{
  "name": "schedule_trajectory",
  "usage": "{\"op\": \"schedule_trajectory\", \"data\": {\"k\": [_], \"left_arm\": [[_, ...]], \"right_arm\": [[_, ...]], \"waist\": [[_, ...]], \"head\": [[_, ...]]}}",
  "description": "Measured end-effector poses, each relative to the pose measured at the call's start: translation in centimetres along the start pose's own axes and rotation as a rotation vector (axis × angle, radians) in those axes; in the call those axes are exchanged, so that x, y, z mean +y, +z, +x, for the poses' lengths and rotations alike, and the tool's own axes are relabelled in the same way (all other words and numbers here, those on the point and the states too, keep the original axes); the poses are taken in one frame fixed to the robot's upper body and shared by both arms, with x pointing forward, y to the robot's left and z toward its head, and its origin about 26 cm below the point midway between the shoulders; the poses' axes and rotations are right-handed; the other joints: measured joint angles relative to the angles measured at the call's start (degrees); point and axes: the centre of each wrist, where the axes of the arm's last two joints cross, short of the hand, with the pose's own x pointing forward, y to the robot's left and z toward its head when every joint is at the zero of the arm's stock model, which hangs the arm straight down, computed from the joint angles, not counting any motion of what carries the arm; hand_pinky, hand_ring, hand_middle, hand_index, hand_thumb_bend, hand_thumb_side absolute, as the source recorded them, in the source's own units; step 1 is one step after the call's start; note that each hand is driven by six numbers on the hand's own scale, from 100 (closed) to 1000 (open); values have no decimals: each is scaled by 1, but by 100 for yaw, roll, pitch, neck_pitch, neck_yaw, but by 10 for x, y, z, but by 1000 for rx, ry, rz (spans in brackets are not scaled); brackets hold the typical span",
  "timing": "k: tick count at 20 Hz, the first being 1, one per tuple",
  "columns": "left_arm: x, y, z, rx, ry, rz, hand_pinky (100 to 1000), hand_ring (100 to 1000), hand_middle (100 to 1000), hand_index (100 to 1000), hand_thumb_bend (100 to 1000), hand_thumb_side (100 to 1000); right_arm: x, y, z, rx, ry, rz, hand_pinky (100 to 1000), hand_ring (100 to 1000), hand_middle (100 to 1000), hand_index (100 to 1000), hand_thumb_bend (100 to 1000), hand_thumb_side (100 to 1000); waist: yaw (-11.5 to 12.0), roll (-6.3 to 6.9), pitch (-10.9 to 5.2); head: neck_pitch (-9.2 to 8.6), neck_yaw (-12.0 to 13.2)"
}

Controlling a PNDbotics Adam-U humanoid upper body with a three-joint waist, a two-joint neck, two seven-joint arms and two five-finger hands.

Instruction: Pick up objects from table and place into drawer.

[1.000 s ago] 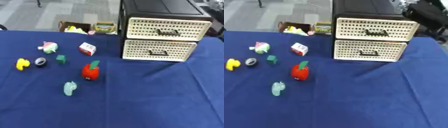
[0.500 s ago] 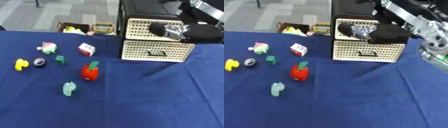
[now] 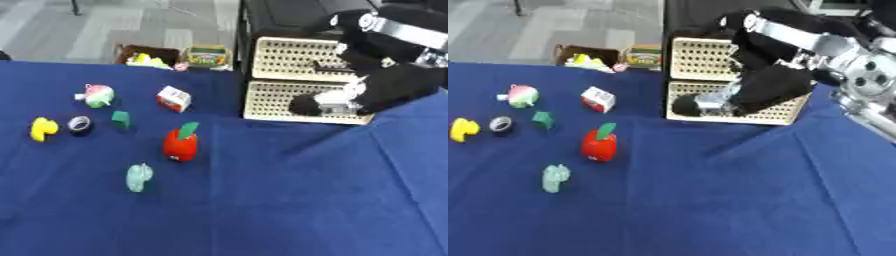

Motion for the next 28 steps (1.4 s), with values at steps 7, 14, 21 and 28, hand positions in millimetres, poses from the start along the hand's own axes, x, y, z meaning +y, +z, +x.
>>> {"op": "schedule_trajectory", "data": {"k": [7,14,21,28], "left_arm": [[0,0,0,1,0,0,465,497,470,748,100,638],[0,0,0,0,0,0,465,497,469,748,100,638],[0,0,0,-1,1,-2,465,497,469,747,100,638],[0,0,0,-2,1,-3,465,497,469,747,100,638]], "right_arm": [[-8,4,1,47,-88,141,100,100,100,917,599,220],[-19,10,-1,121,-92,184,100,100,100,918,605,211],[-31,14,-7,172,-37,177,100,100,100,914,577,223],[-50,3,-29,225,8,165,100,100,100,919,555,223]], "waist": [[-5,4,0],[16,20,1],[36,28,30],[74,46,41]], "head": [[0,7],[-1,20],[-46,31],[-92,44]]}}
